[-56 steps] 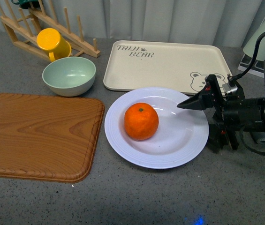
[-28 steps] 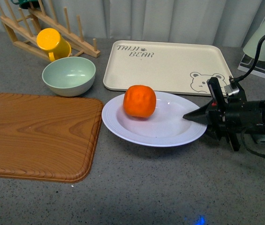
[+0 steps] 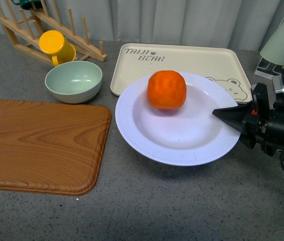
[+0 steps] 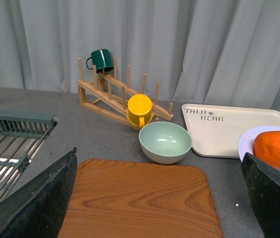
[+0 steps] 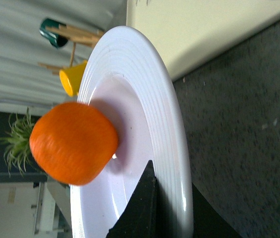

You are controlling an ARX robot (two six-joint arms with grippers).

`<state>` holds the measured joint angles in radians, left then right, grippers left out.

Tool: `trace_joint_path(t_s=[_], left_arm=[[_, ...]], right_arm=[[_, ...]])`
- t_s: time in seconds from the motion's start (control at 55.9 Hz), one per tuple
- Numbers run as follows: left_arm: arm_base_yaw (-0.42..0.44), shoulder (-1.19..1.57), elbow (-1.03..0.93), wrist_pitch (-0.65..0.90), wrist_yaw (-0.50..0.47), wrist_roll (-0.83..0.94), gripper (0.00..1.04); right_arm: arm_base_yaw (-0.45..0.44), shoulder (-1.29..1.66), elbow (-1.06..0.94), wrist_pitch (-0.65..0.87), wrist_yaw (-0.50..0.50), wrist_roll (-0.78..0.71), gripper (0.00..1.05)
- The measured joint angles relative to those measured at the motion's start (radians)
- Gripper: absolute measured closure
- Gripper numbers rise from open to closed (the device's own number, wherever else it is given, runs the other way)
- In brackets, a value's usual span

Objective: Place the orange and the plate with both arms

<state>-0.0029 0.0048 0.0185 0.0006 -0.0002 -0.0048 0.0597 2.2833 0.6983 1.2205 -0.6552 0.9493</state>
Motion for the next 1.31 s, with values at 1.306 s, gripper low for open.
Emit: trace_joint_path(t_s=[1.306], left_arm=[[0.000, -0.001, 0.000, 0.000, 0.000, 0.000, 0.06]], right_arm=[[0.240, 0.330, 0.869, -0.655, 0.579, 0.288, 0.99]])
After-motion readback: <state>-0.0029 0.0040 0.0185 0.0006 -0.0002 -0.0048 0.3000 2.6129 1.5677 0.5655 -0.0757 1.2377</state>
